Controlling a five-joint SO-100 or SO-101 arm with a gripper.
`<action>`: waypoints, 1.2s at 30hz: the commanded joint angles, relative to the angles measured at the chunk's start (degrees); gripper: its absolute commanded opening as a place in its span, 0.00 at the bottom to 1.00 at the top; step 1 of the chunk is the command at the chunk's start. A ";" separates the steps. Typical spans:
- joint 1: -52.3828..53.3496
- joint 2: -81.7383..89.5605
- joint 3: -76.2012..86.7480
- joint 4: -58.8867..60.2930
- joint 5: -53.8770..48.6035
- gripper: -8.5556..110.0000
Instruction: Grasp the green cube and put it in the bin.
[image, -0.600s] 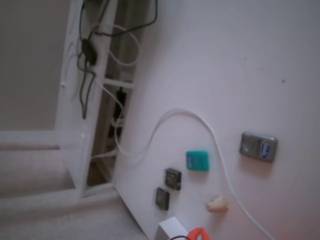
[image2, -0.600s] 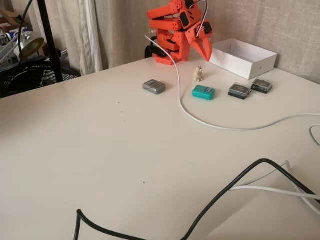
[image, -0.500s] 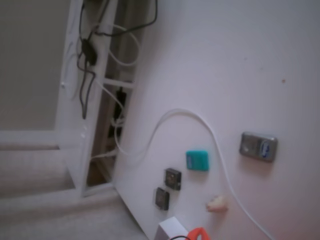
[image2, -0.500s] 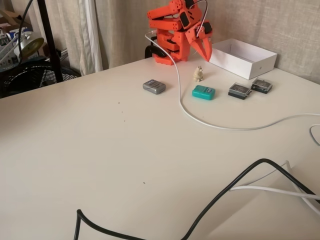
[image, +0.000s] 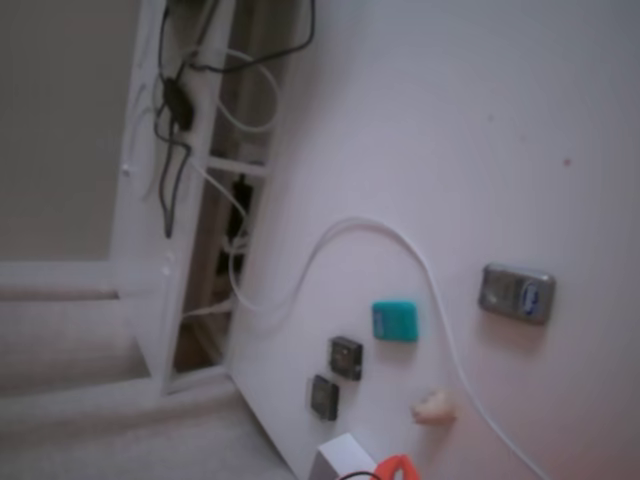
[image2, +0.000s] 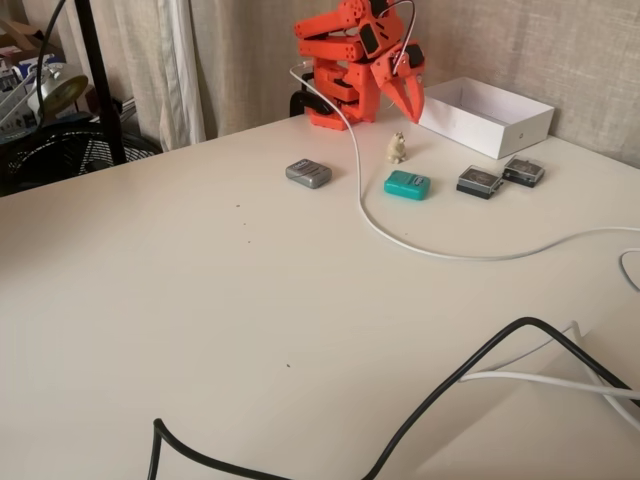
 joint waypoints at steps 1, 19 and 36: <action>-0.18 0.44 -0.09 -0.44 -0.35 0.00; -0.79 -2.72 -2.72 -9.93 -2.29 0.05; -8.70 -39.99 -41.13 -22.68 7.21 0.16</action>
